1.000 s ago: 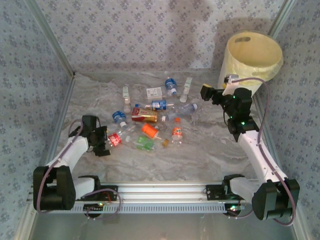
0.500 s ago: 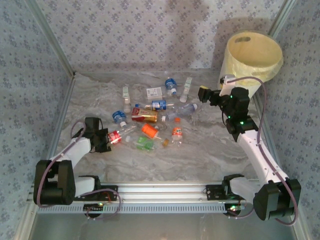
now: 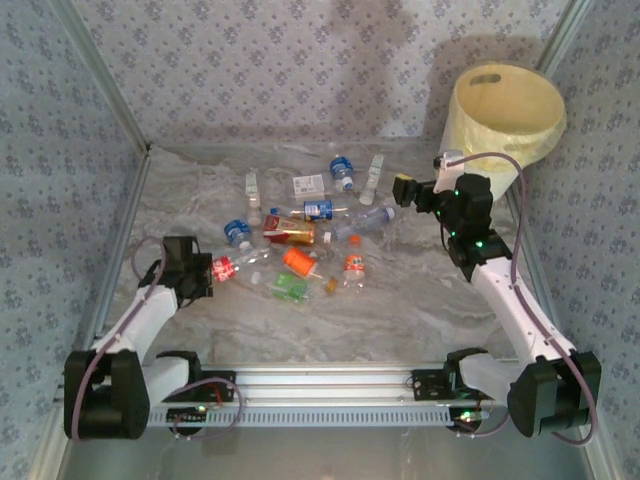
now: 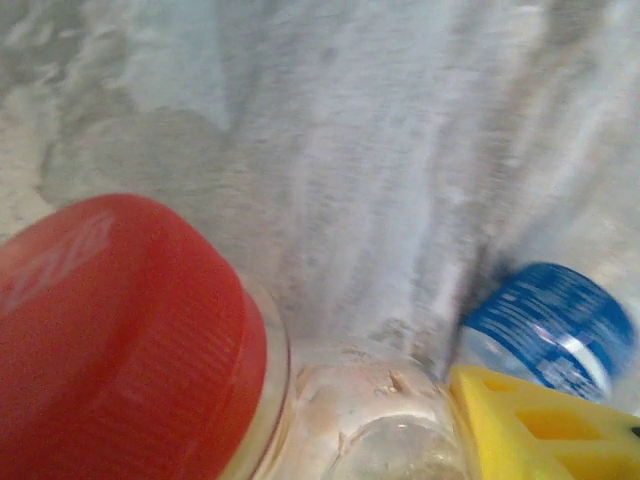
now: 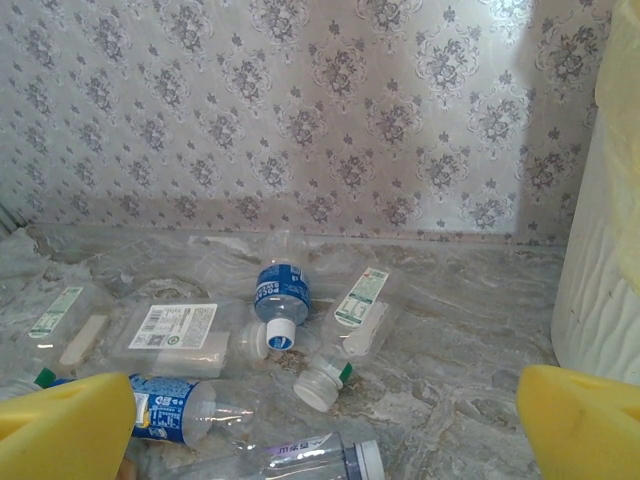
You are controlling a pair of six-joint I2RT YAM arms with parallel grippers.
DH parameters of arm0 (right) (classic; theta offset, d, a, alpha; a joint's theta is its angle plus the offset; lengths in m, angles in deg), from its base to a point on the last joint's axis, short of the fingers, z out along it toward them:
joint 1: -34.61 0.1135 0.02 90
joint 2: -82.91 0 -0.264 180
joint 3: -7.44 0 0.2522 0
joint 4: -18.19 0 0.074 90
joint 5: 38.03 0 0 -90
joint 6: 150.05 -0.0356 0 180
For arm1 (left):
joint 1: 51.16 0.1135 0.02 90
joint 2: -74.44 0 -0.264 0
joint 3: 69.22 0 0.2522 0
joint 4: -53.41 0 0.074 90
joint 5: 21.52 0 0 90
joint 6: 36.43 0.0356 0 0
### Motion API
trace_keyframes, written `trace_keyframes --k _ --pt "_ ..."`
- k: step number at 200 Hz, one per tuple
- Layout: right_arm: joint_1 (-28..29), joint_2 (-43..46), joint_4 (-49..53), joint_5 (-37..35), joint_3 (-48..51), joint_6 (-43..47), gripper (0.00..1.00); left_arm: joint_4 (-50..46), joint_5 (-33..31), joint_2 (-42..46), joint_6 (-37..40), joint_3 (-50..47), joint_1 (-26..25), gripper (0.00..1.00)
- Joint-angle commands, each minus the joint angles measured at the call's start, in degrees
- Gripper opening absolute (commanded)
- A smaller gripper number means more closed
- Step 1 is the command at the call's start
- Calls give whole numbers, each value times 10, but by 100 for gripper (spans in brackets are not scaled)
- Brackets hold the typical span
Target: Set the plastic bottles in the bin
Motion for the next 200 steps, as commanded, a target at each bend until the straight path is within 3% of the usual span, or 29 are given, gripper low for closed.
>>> trace_keyframes --k 1,28,67,107,136,200 --pt "8 -4 -10 -24 -22 -18 100 -22 -22 46 56 45 1 51" --pt "11 -3 -26 -58 -14 -83 100 -3 -2 76 66 72 -2 49" --pt "25 -10 -108 -1 41 -258 100 83 52 45 62 109 -35 48" --pt "71 -19 -326 62 141 -275 100 189 95 -44 14 145 -100 48" --pt "118 -44 -395 88 165 -246 100 256 113 -108 -27 176 -133 48" --pt "195 -173 -546 159 106 -237 100 337 142 -206 -79 269 -175 50"
